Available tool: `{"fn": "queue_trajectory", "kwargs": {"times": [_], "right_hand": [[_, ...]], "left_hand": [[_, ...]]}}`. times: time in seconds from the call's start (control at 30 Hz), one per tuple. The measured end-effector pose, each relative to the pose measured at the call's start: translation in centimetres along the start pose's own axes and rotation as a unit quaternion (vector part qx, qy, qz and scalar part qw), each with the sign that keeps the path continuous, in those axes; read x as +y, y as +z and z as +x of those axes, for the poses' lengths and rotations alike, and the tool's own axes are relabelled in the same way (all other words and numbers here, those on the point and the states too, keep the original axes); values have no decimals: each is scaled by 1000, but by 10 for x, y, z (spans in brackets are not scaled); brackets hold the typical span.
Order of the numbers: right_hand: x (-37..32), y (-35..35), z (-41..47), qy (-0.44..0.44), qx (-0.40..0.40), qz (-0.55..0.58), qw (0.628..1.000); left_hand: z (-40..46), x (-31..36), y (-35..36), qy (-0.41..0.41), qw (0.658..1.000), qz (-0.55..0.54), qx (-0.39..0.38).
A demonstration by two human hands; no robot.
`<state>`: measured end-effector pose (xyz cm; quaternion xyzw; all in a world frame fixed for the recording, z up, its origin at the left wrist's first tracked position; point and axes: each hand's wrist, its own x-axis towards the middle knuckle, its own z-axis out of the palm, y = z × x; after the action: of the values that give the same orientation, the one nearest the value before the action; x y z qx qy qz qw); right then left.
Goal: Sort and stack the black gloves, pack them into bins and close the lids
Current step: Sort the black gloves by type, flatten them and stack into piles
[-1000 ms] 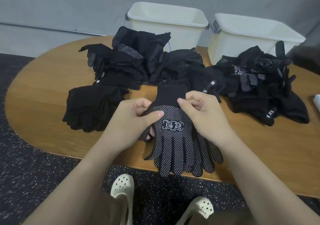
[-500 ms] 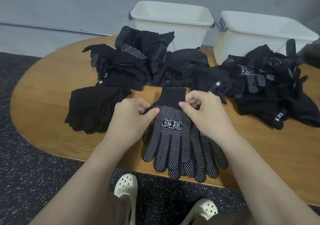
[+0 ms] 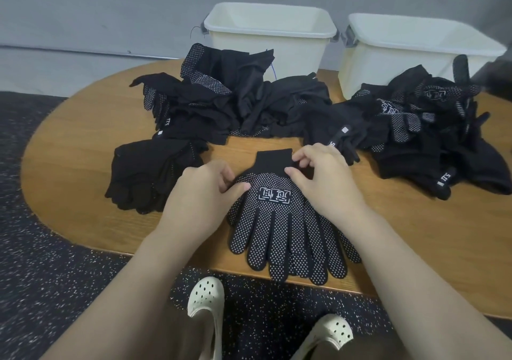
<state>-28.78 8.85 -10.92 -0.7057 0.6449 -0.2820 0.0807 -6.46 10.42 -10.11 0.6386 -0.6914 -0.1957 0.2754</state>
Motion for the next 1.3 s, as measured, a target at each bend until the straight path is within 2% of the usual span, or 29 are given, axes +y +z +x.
{"fn": "queue_trajectory", "kwargs": {"times": [0.1,0.17,0.27,0.47,0.53,0.6,0.7,0.87,0.93,1.1,1.3], "right_hand": [[-6,-7,-8,-42,26,-38,998],[-14,-10,-15,-80,9,-40,996],[-20,-7,-24,-116,-76,-46,989],[-14,-3,-29,-113,-206,-75,969],[-12,-5,-31,-121,-238,-99,958],[-11,-6,-32,-132,-256,-130,949],[-11,-6,-32,-146,-258,-159,942],[-3,-7,-34,-147,-270,-158,938],[0,-8,-33,-145,-275,-147,939],[1,-7,-34,-144,-274,-151,939],[4,-9,-37,-141,-269,-156,940]], "left_hand": [[-3,-3,-3,21,1000,-2,4],[-5,-5,-3,31,999,2,6],[-8,-7,-4,33,999,17,5],[-10,-18,-7,55,998,17,-2],[-11,-20,-7,108,994,25,8],[-9,-17,-6,196,980,41,7],[-3,-8,1,280,953,95,-68],[-3,-5,9,258,928,184,-198],[-3,-7,8,246,921,202,-223],[-2,-12,7,248,918,208,-230],[-9,-13,8,217,930,212,-208]]}}
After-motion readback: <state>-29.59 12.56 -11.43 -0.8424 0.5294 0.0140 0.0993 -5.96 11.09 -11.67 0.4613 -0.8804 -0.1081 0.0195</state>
